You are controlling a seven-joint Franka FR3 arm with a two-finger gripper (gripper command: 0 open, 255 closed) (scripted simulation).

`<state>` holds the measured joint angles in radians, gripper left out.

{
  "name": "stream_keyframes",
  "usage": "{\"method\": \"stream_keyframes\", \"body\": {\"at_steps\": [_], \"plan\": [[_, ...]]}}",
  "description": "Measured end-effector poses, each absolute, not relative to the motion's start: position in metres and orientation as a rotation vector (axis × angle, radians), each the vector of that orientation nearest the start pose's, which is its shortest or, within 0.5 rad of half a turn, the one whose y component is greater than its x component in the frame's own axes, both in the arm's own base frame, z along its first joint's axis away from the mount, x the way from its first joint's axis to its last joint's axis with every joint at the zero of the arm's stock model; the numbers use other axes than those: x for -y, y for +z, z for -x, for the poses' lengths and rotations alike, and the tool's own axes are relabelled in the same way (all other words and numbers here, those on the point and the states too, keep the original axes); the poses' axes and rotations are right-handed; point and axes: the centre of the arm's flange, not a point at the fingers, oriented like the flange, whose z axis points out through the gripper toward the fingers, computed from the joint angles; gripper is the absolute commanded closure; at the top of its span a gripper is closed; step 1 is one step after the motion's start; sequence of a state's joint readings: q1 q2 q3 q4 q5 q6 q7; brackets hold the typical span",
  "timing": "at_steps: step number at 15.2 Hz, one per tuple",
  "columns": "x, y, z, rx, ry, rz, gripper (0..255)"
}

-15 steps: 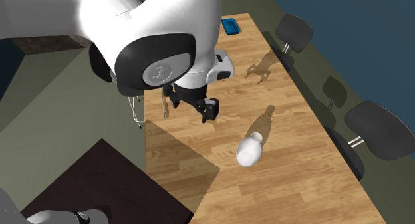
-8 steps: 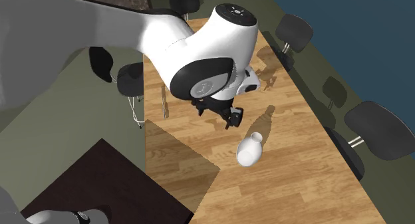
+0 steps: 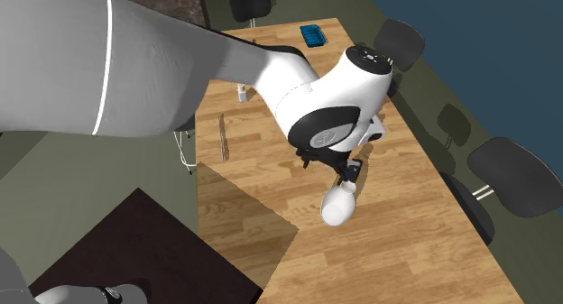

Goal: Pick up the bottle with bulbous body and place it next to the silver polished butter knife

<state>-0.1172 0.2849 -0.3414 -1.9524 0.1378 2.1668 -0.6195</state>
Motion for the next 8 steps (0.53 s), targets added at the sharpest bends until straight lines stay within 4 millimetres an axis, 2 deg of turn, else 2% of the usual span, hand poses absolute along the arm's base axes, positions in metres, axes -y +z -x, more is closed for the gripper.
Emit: {"method": "stream_keyframes", "body": {"at_steps": [8], "plan": [[0.315, 0.276, -0.597, 0.125, 0.071, 3.125, 0]]}}
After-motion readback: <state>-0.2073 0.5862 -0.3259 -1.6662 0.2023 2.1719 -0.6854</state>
